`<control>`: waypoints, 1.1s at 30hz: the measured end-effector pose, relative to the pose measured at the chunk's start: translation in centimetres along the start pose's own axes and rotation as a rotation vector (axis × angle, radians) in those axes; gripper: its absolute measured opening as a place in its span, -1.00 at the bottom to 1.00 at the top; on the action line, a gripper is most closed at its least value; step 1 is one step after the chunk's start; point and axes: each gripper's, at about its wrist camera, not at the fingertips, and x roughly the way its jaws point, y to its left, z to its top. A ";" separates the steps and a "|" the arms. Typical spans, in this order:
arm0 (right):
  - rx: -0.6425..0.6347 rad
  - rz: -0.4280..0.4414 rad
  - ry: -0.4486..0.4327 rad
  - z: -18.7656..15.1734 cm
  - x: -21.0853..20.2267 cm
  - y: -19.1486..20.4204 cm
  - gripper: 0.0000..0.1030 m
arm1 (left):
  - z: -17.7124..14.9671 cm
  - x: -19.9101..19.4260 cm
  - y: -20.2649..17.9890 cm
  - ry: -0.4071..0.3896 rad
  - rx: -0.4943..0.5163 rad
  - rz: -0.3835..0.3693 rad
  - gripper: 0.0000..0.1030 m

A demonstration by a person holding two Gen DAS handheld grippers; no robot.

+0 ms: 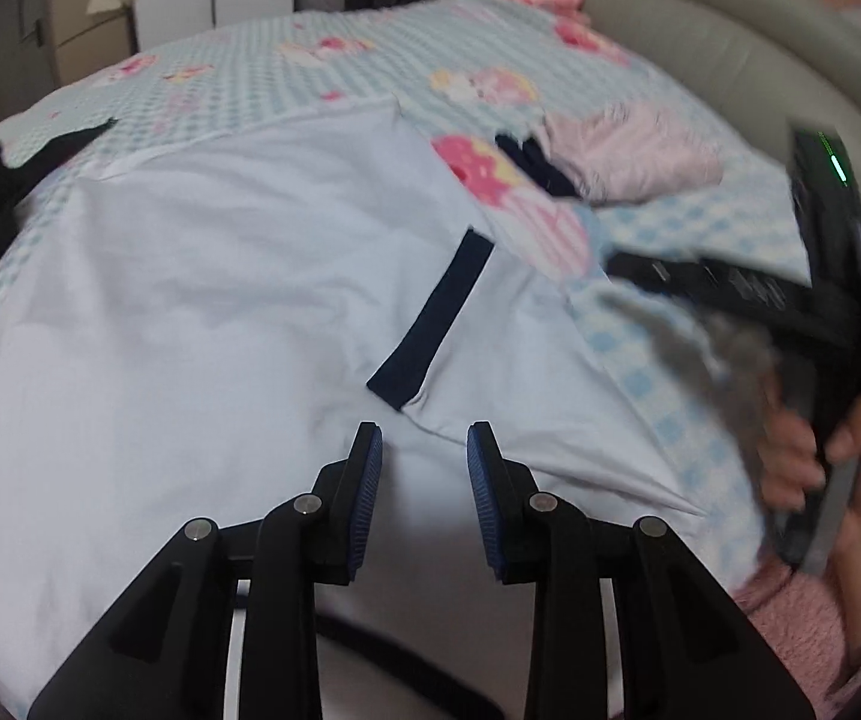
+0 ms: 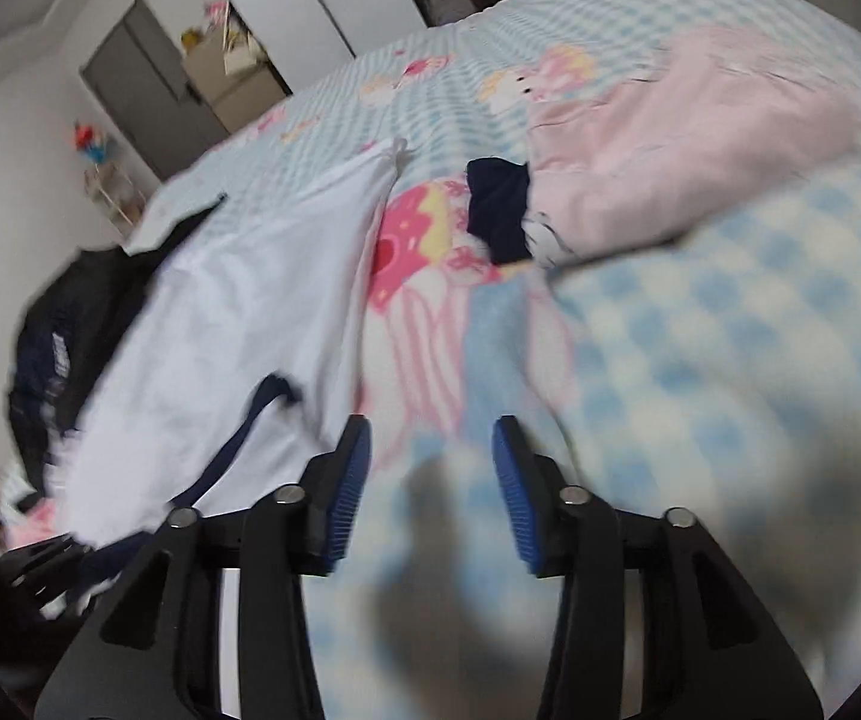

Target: Fold clothes

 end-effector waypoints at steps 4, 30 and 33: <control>-0.027 0.037 -0.004 -4.2 -3.9 2.1 0.15 | -0.5 -0.1 -0.8 -0.023 0.001 -0.042 -0.36; -0.206 -0.172 -0.022 -11.5 -6.1 7.0 0.17 | -7.9 -5.0 7.4 0.014 -0.289 -0.093 -0.27; -0.217 -0.242 0.052 -11.3 -3.8 6.9 0.16 | -9.1 -5.1 9.2 0.033 -0.315 -0.029 -0.27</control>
